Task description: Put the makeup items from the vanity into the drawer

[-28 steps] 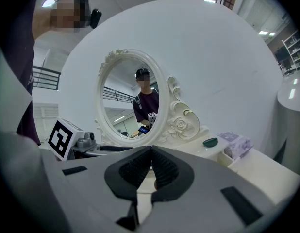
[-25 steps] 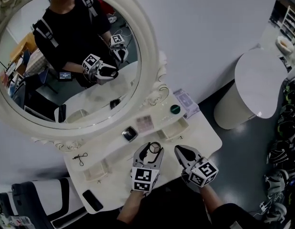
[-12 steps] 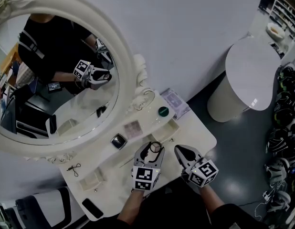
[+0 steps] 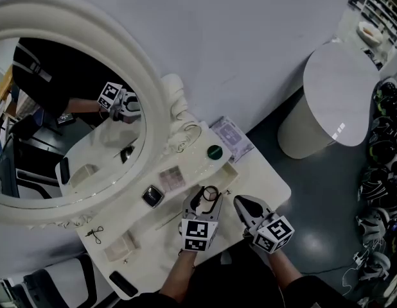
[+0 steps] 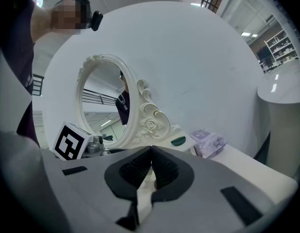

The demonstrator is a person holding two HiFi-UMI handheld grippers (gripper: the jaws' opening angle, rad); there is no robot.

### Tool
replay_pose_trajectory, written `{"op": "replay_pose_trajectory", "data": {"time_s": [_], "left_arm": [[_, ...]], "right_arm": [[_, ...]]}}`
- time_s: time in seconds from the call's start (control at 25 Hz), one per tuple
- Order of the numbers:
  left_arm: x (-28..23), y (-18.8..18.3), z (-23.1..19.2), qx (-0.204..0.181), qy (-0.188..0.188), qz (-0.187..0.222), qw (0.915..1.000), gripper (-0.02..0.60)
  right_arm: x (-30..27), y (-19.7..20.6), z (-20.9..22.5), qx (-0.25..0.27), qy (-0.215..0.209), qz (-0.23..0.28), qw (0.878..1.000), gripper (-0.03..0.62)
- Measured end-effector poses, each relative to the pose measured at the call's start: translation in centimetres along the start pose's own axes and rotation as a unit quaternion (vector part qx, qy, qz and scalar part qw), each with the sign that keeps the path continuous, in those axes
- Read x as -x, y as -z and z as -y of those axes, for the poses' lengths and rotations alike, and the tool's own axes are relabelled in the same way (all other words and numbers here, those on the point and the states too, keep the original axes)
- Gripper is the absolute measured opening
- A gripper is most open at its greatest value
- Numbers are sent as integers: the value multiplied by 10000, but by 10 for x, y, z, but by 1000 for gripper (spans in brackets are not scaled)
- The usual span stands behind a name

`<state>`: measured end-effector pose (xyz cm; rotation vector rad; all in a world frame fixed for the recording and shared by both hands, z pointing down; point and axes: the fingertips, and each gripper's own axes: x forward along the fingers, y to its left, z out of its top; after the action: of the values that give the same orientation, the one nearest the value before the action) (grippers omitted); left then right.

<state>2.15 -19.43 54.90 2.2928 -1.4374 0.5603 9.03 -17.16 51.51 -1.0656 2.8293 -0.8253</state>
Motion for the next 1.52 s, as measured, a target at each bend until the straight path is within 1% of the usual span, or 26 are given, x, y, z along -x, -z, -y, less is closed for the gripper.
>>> {"op": "replay_pose_trajectory", "data": {"time_s": [0.28,0.52,0.8,1.0,1.08,1.24,1.36,1.52], "left_arm": [[-34,17,-6,61,-87,-162,9998,230],[-50,29,-11,58,-214,-258,9994,230],[-49,36,-9,96,-246,-303,9992,229],[-41,34,-7,126,-258,-206,9994,225],[-35,31,-7,134,-268,-125,9995,202],[-18,22,-3,108,-258,42,9996,135],[0,17,3,173,-207,169,9995,91],[30,12,7,252,-285,353,9987,38]], "right_arm": [[-4,11,16,-128,55,-139,9998,23],[1,17,24,-175,119,-198,9996,23],[8,18,30,-159,150,-206,9995,23],[9,20,29,-154,128,-227,9995,25],[9,20,26,-131,86,-209,9997,25],[11,15,16,-57,10,-182,9998,25],[13,9,5,18,-67,-136,9999,25],[14,-1,-13,164,-230,-55,9996,25]]}}
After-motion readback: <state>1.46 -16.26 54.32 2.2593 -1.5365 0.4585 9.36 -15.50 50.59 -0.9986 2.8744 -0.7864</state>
